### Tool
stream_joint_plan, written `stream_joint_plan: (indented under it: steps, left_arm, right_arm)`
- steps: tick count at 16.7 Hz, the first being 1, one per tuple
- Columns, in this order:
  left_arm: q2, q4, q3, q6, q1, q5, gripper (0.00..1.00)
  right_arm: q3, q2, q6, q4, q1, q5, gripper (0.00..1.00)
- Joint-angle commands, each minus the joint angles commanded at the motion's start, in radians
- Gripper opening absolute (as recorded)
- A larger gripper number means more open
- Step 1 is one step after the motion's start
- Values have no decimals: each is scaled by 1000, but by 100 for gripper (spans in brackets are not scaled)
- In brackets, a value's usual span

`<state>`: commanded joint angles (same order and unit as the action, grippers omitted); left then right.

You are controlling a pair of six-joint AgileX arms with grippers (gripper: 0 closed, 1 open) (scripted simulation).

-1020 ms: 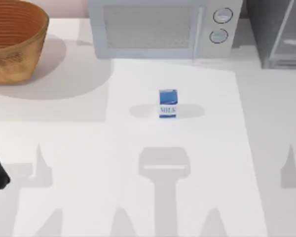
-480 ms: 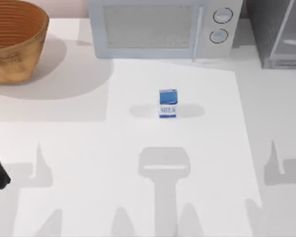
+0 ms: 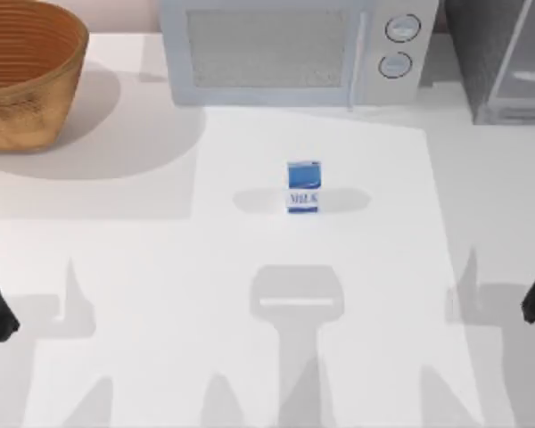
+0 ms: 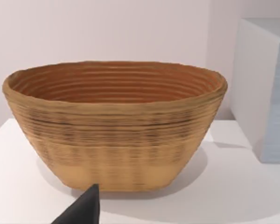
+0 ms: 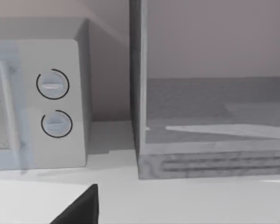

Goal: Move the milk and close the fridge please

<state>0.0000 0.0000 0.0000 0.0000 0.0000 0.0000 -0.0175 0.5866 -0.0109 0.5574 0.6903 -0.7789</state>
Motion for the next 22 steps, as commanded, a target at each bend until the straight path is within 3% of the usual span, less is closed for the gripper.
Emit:
stream_joint_plan:
  steps: [6,14,22]
  left_arm:
    - [0,0,0,0,0,0,100]
    - [0,0,0,0,0,0,100]
    - [0,0,0,0,0,0,100]
  right_arm:
    - [-6,179,-7,169,229,-148,100]
    - [-20,209,-8,186,232,-147,100]
    - [-262,668,-1,408,238,-141,100]
